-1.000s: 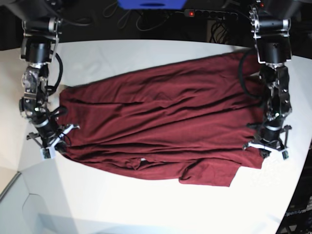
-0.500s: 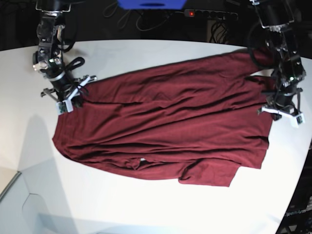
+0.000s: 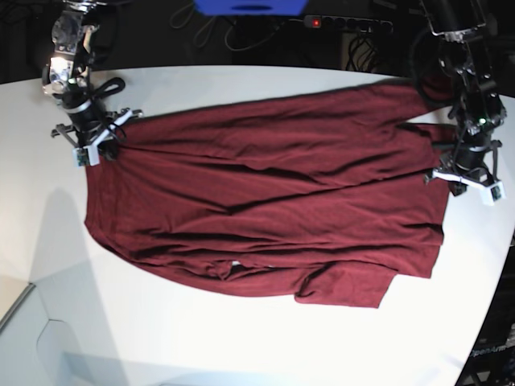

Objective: Layout the t-shirt on the table in an organized manner, then fold the t-shirt properly
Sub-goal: 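Drag the shirt with both grippers toward the robot to spread it, then pull the shirt edge with the left gripper to stretch it taut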

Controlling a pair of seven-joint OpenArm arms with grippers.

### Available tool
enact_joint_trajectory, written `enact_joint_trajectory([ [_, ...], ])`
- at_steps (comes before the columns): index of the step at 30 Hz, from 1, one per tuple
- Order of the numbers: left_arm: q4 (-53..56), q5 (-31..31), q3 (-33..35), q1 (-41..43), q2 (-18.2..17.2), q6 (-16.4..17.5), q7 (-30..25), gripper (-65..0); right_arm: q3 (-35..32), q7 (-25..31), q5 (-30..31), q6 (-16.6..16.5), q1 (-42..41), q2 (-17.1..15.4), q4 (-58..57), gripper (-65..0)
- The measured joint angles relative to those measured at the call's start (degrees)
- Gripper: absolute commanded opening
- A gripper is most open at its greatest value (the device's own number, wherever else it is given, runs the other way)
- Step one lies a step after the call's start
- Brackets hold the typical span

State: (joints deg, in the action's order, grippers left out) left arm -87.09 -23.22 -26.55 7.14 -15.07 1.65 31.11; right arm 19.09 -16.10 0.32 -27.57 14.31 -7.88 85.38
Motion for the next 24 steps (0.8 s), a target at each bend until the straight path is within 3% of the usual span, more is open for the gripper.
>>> enact_joint_trajectory([
  [15, 0.52, 0.00, 0.39, 5.40, 0.00, 0.04, 0.31, -64.4, 2.23, -0.22, -0.07, 0.00, 1.44, 0.15, 0.98, -65.0],
  [20, 0.52, 0.09, 0.39, 6.38, 0.13, 8.07, 0.44, -64.4, 2.23, -0.42, -0.07, 0.00, 1.27, 0.17, 0.98, -65.0],
  [24, 0.52, 0.24, 0.07, 5.09, 0.79, 9.20, 0.44, -64.4, 2.10, -0.39, -0.07, 0.00, 1.27, 0.15, 0.98, -65.0],
])
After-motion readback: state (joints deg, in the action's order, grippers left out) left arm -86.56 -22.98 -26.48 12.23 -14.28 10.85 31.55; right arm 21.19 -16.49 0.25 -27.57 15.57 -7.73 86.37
